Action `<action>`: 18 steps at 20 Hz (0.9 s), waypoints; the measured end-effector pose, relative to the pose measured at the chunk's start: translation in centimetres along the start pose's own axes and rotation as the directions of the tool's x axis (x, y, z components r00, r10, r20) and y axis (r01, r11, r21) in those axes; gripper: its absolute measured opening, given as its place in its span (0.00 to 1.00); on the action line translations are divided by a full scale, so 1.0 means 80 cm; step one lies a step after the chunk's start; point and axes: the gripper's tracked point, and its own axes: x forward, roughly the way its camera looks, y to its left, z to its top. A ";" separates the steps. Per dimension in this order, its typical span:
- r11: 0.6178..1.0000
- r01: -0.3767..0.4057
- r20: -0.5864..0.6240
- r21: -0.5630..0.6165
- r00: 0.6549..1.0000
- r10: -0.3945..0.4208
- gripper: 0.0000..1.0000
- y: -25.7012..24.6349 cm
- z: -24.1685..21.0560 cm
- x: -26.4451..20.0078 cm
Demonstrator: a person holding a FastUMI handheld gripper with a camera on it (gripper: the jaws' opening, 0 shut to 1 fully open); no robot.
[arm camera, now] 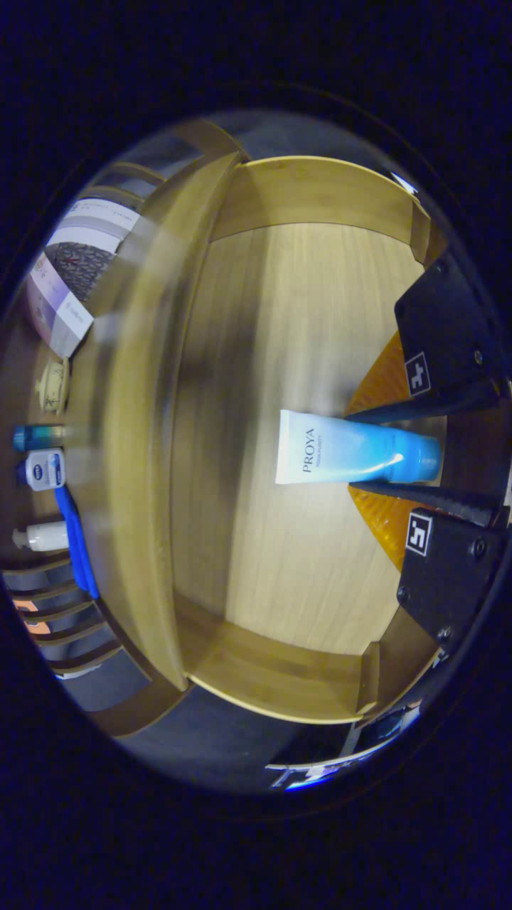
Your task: Pull open the drawer, take out the items inside it, and place them on the countertop above the cabinet.
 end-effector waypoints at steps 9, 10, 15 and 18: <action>1.000 -0.008 0.138 -0.023 0.990 0.011 0.46 0.006 0.067 -0.082; 1.000 -0.005 0.150 -0.023 0.989 0.008 0.46 0.005 0.076 -0.087; 1.000 0.024 0.202 -0.016 0.979 -0.020 0.46 0.003 0.126 -0.105; 0.998 0.057 0.246 -0.003 0.968 -0.054 0.46 -0.002 0.157 -0.100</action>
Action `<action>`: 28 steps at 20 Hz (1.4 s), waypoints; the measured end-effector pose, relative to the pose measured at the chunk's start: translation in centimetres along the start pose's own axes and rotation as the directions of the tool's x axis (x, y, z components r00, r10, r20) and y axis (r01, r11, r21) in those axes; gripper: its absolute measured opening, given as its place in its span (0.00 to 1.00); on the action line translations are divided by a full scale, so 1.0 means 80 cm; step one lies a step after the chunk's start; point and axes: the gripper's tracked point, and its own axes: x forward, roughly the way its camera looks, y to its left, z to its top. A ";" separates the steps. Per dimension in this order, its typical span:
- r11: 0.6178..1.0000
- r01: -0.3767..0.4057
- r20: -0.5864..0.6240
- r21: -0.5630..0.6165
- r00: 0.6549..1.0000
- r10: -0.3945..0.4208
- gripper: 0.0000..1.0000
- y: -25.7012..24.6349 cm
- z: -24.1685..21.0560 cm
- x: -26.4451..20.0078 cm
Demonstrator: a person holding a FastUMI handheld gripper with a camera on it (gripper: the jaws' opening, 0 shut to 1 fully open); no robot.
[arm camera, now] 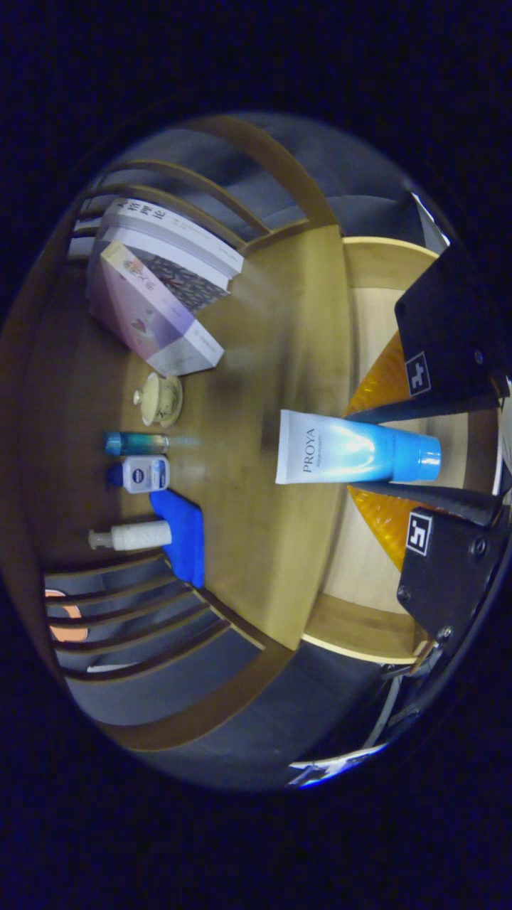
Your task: Pull open the drawer, take out the items inside it, and place them on the countertop above the cabinet.
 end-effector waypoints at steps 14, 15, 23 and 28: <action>0.995 0.101 0.042 -0.006 0.994 -0.100 0.45 -0.015 0.083 0.071; 0.994 0.107 0.037 0.000 0.994 -0.107 0.46 -0.017 0.082 0.077; 0.996 0.090 0.106 0.024 0.990 -0.092 0.54 -0.020 0.096 0.094; 0.998 0.059 0.168 0.037 0.984 -0.065 0.61 -0.012 0.086 0.051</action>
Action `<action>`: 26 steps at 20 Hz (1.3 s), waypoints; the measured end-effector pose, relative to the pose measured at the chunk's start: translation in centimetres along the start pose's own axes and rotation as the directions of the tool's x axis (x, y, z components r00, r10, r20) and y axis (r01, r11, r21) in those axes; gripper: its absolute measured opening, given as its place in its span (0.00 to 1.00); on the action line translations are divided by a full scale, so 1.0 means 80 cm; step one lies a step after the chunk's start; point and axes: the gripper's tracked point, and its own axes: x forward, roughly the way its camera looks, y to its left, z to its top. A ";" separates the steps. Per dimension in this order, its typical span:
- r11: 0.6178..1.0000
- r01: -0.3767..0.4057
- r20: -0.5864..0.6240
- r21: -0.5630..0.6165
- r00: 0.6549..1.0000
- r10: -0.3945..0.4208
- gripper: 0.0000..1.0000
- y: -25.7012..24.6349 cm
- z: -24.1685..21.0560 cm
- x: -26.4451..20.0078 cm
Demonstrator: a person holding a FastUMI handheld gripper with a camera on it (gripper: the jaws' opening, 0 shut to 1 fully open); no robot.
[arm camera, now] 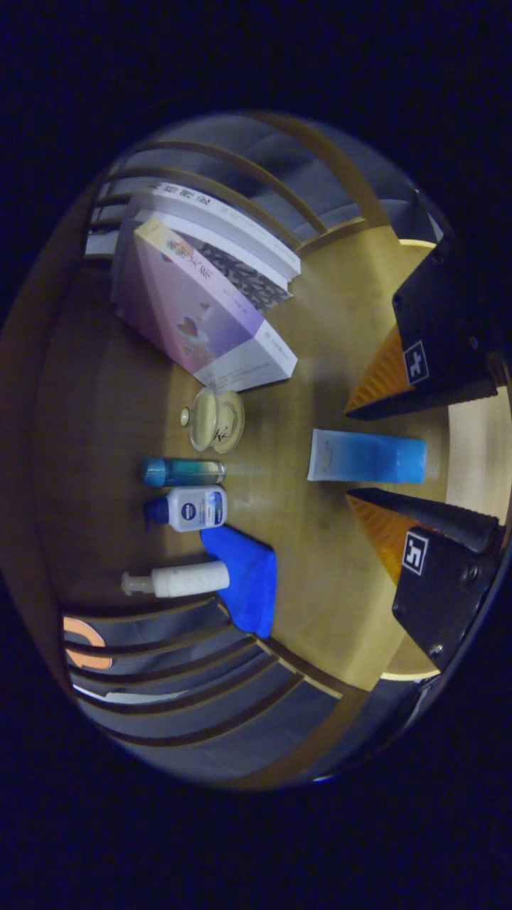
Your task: Pull open the drawer, take out the items inside it, and place them on the countertop above the cabinet.
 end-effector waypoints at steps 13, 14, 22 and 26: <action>0.971 -0.230 0.161 -0.059 0.958 0.237 0.74 0.059 -0.112 -0.173; 0.969 -0.235 0.173 -0.073 0.954 0.244 0.74 0.058 -0.125 -0.178; 0.976 -0.197 0.347 -0.090 0.912 0.216 0.82 0.044 -0.199 -0.229; 0.982 -0.142 0.461 -0.126 0.868 0.185 0.87 0.041 -0.231 -0.250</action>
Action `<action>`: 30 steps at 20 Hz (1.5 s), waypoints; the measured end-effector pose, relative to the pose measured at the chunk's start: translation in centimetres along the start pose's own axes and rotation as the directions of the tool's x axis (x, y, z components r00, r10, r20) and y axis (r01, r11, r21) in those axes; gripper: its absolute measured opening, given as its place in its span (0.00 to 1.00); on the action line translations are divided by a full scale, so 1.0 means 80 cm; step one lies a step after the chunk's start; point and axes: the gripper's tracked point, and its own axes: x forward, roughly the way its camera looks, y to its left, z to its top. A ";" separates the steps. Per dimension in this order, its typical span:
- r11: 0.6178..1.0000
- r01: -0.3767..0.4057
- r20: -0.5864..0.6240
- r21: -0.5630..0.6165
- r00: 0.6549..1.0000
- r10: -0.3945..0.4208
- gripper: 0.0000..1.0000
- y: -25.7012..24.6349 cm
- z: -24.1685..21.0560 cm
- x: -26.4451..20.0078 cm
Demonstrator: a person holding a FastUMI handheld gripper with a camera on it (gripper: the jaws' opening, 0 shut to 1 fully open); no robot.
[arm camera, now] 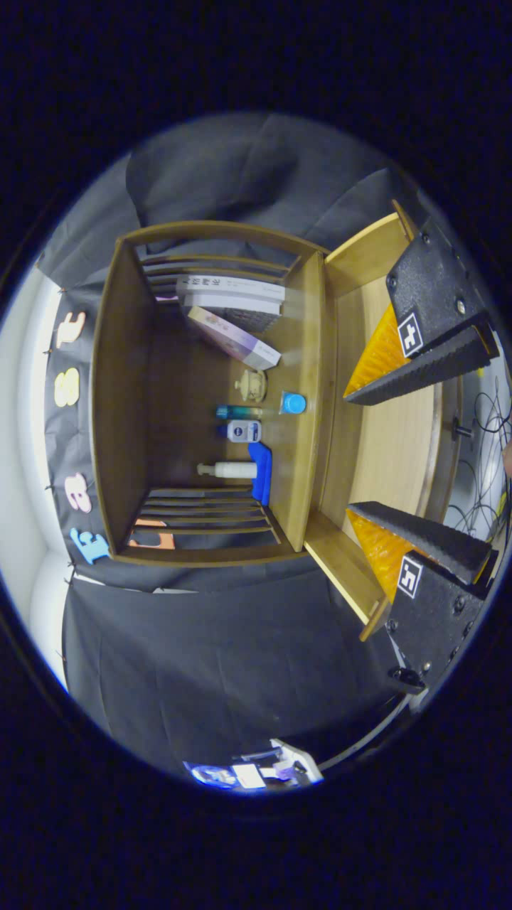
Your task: Pull open the drawer, take out the items inside it, and place them on the countertop above the cabinet.
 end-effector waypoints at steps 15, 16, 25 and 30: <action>0.998 0.065 0.040 -0.002 0.997 -0.065 0.88 -0.004 -0.147 -0.041; 0.998 0.070 0.030 0.005 0.997 -0.070 0.88 -0.007 -0.155 -0.038; 0.982 0.165 0.004 0.087 0.986 -0.166 0.88 -0.039 -0.179 0.002; 0.970 0.235 0.023 0.067 0.971 -0.237 0.87 -0.040 -0.179 0.006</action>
